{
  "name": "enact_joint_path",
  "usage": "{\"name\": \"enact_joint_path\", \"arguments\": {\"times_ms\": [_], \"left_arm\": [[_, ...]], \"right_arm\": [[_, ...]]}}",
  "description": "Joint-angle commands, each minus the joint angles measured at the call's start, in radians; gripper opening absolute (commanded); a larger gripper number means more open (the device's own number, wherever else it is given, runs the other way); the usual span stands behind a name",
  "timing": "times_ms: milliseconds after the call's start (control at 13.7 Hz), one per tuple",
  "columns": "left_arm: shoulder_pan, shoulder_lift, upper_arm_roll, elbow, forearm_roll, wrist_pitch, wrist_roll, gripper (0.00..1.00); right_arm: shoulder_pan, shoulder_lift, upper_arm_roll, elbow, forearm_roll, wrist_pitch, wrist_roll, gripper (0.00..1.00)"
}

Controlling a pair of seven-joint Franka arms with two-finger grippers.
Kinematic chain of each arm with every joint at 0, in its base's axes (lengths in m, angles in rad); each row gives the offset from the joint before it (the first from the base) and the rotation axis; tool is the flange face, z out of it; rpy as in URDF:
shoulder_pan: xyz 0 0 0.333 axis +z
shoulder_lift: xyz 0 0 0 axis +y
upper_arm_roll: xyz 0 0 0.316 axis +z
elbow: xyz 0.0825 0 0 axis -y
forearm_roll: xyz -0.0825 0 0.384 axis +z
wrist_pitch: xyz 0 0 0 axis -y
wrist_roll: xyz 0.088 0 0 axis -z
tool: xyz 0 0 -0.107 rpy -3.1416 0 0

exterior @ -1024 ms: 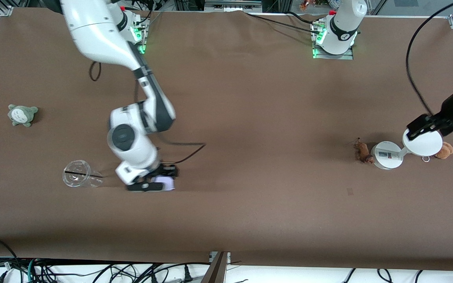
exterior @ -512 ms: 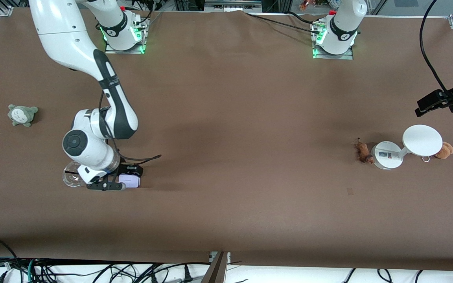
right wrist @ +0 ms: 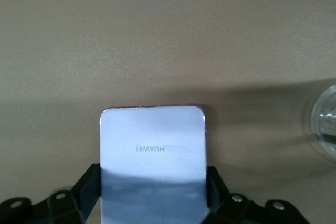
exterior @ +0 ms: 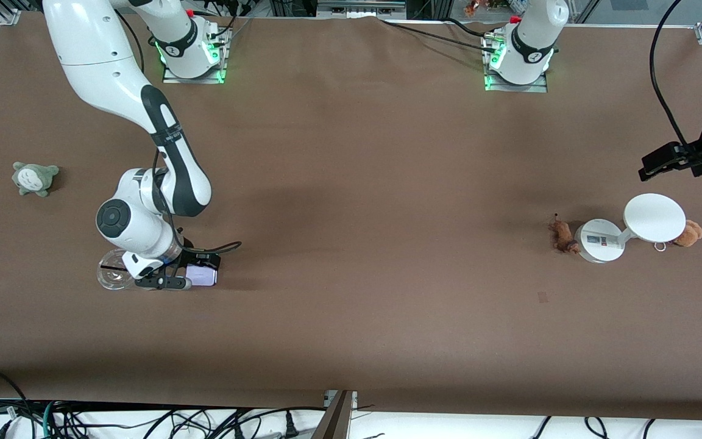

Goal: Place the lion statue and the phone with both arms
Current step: 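Set the lion beside the lamp while the right gripper places the phone by the cup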

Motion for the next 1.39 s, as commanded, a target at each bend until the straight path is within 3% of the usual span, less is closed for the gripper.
{"name": "enact_joint_path", "arguments": {"times_ms": [0, 220, 293, 732, 1317], "left_arm": [[0.004, 0.021, -0.002, 0.049, -0.017, -0.039, 0.022, 1.00], [-0.001, 0.032, -0.004, 0.055, -0.017, -0.039, 0.022, 1.00], [-0.001, 0.033, -0.004, 0.055, -0.015, -0.039, 0.022, 1.00], [0.007, 0.034, -0.002, 0.055, -0.018, -0.039, 0.022, 1.00], [0.001, 0.037, -0.002, 0.073, -0.020, -0.040, 0.021, 1.00]], "right_arm": [[-0.005, -0.017, 0.008, -0.020, 0.030, 0.015, -0.022, 0.85], [-0.005, -0.027, 0.008, -0.020, 0.030, 0.009, -0.016, 0.92], [-0.005, -0.029, 0.008, -0.020, 0.030, 0.008, -0.017, 0.99], [-0.006, -0.095, -0.001, -0.012, 0.030, -0.040, -0.043, 1.00], [-0.006, -0.308, -0.073, 0.057, 0.011, -0.427, -0.026, 1.00]]}}
